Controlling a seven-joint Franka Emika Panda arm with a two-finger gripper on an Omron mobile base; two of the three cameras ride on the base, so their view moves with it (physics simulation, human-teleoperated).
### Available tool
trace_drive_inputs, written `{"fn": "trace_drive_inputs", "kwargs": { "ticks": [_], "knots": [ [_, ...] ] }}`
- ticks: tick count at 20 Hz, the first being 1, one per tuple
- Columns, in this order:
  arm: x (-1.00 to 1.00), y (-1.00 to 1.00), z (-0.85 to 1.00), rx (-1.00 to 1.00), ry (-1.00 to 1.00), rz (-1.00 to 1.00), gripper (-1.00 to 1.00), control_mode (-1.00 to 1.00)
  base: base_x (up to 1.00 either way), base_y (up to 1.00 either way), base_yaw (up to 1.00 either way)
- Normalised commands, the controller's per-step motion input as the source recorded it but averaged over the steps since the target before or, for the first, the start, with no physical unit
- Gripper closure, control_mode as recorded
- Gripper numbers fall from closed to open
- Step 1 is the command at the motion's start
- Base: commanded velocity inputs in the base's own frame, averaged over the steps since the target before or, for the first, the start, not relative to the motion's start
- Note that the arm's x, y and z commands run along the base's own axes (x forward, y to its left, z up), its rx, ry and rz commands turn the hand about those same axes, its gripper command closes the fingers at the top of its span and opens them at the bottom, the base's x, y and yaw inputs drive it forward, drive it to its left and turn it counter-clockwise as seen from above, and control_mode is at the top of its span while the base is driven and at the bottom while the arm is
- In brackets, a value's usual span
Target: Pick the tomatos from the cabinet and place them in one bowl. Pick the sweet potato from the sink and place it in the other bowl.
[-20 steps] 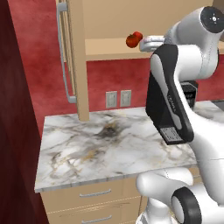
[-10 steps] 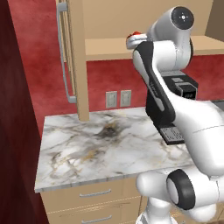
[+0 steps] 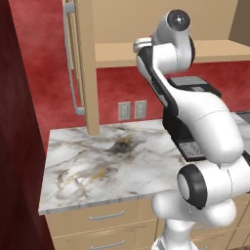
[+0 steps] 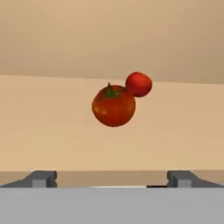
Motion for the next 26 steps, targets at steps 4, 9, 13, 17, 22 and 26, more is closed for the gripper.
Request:
{"fn": "trace_drive_inputs", "kwargs": {
  "ticks": [4,9,13,17,22,26],
  "knots": [
    [0.59,-0.04,0.01,0.0,0.13,-0.05,-1.0,-1.0,0.0,0.0,0.0],
    [0.58,-0.06,0.0,0.0,0.11,-0.04,-1.0,-1.0,0.0,0.0,0.0],
    [0.61,-0.03,-0.12,0.0,0.07,-0.03,-1.0,-1.0,0.0,0.0,0.0],
    [0.51,0.0,-0.21,0.0,0.02,0.0,-1.0,-1.0,0.0,0.0,0.0],
    [0.41,0.0,-0.14,0.0,0.0,0.0,-1.0,-1.0,0.0,0.0,0.0],
    [0.03,0.0,-0.16,0.0,0.0,0.0,1.0,-1.0,0.0,0.0,0.0]
  ]
}}
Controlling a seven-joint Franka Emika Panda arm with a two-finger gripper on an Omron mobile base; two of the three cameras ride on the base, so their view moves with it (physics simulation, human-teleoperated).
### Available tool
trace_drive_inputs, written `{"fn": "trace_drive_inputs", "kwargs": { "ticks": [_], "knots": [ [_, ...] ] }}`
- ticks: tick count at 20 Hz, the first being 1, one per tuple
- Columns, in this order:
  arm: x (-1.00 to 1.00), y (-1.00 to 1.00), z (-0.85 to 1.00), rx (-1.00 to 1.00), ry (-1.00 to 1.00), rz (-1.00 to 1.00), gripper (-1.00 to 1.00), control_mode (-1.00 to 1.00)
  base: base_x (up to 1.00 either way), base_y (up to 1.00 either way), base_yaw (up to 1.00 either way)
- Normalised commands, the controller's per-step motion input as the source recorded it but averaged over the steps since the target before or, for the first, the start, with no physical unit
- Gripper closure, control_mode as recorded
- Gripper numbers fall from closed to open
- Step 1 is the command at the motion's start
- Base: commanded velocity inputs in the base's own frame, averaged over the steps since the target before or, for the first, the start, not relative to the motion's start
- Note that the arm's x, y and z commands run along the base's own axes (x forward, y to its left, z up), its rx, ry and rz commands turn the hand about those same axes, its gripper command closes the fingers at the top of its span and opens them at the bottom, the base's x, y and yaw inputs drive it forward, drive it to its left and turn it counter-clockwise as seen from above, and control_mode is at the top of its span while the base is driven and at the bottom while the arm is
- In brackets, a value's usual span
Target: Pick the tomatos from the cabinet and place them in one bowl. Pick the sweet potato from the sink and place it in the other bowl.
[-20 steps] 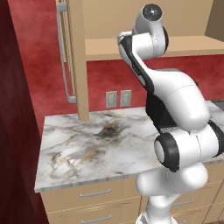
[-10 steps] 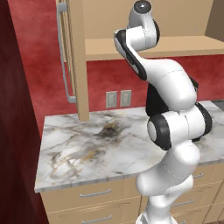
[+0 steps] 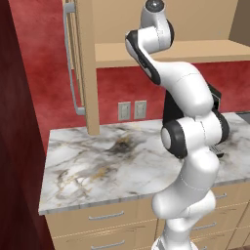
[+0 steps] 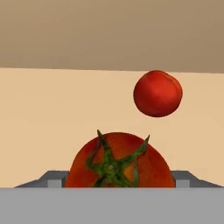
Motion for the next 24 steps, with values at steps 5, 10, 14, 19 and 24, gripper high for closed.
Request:
{"fn": "trace_drive_inputs", "kwargs": {
  "ticks": [5,10,14,19,24],
  "knots": [
    [0.0,0.0,-0.02,0.0,0.0,0.0,1.0,-1.0,0.0,0.0,0.0],
    [-0.55,0.0,0.0,0.0,-0.03,-0.06,1.0,-1.0,0.0,0.0,0.0],
    [-0.8,0.0,0.0,0.0,-0.01,-0.08,1.0,-1.0,0.0,0.0,0.0],
    [-1.0,-0.23,0.0,0.03,-0.02,-0.02,1.0,-1.0,0.0,0.0,0.0],
    [-1.0,-0.32,-0.09,0.01,0.0,0.0,1.0,-1.0,0.0,0.0,0.0]
  ]
}}
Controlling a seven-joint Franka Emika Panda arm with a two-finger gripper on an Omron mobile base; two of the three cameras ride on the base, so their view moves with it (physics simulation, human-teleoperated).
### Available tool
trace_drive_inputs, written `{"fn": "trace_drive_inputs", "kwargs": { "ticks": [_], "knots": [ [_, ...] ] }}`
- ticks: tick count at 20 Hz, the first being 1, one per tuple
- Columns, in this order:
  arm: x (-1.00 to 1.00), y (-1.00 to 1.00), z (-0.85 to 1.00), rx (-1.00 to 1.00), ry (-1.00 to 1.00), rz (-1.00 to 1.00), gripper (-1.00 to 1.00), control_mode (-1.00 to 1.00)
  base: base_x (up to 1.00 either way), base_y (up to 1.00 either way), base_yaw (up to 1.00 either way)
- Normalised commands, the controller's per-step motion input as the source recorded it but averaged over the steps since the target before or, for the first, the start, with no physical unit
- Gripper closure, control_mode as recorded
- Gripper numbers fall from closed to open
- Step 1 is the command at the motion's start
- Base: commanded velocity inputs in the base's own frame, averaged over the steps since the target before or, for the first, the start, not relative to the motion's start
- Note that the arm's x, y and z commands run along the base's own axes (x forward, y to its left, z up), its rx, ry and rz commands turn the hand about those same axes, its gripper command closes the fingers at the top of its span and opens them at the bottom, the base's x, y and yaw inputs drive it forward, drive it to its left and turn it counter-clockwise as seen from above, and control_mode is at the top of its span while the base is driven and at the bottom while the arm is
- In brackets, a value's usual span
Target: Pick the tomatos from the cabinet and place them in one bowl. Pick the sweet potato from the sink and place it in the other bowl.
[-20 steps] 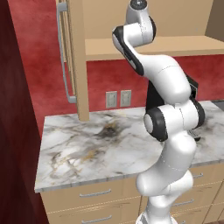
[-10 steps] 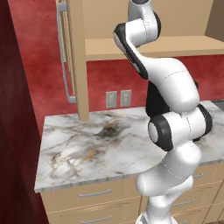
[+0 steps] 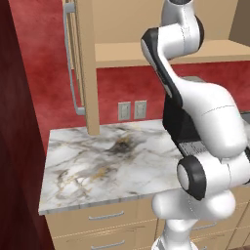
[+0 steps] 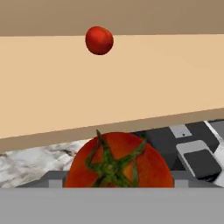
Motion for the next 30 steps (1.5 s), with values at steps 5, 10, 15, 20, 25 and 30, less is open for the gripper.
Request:
{"fn": "trace_drive_inputs", "kwargs": {
  "ticks": [5,10,15,20,25,30],
  "knots": [
    [-1.0,-0.12,-0.19,0.0,-0.01,0.0,1.0,-1.0,0.0,0.0,0.0],
    [-0.9,0.0,-0.49,0.02,-0.01,0.0,1.0,-1.0,0.0,0.0,0.0],
    [-1.0,0.0,-0.79,-0.06,0.11,0.03,1.0,-1.0,0.0,0.0,0.0],
    [-0.52,-0.02,-0.83,-0.02,0.2,0.03,1.0,-1.0,0.0,0.0,0.0],
    [0.02,-0.18,-0.68,0.12,0.27,0.0,1.0,-1.0,0.0,0.0,0.0],
    [0.02,-0.08,-0.31,0.06,0.1,0.0,1.0,-1.0,0.0,0.0,0.0]
  ]
}}
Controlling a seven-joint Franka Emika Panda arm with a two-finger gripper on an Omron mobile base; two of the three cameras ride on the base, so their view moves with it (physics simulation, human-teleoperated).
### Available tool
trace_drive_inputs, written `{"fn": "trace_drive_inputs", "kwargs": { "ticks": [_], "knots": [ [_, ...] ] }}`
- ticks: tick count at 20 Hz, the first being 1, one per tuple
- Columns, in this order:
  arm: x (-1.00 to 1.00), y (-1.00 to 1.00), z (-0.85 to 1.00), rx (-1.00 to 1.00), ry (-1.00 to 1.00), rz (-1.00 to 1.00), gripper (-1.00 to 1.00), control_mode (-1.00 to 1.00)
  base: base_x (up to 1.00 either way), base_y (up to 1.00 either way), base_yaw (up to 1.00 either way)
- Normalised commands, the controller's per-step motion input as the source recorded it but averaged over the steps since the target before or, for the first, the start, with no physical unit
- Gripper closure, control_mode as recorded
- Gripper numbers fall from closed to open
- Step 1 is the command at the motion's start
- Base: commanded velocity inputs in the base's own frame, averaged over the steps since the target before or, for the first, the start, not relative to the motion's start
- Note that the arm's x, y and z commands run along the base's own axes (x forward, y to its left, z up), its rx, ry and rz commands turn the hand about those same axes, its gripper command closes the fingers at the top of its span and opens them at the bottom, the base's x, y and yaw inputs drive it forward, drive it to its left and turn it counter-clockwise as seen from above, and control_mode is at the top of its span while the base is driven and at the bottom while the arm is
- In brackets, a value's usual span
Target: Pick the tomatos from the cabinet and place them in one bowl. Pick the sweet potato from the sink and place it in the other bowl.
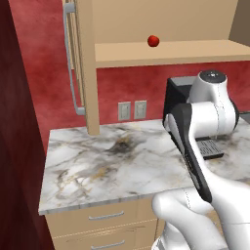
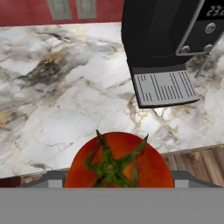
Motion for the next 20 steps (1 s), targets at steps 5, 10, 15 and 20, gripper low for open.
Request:
{"fn": "trace_drive_inputs", "kwargs": {
  "ticks": [5,10,15,20],
  "knots": [
    [0.0,0.0,0.0,0.0,0.0,0.0,1.0,-1.0,0.0,0.0,0.0],
    [0.0,0.0,0.0,0.0,0.0,0.0,1.0,-1.0,0.0,0.0,0.0],
    [-0.02,0.0,-0.04,0.0,0.0,0.0,1.0,1.0,-0.19,-0.03,-0.01],
    [0.0,0.0,0.0,0.0,0.0,0.0,1.0,1.0,-0.59,-0.09,-0.06]
  ]
}}
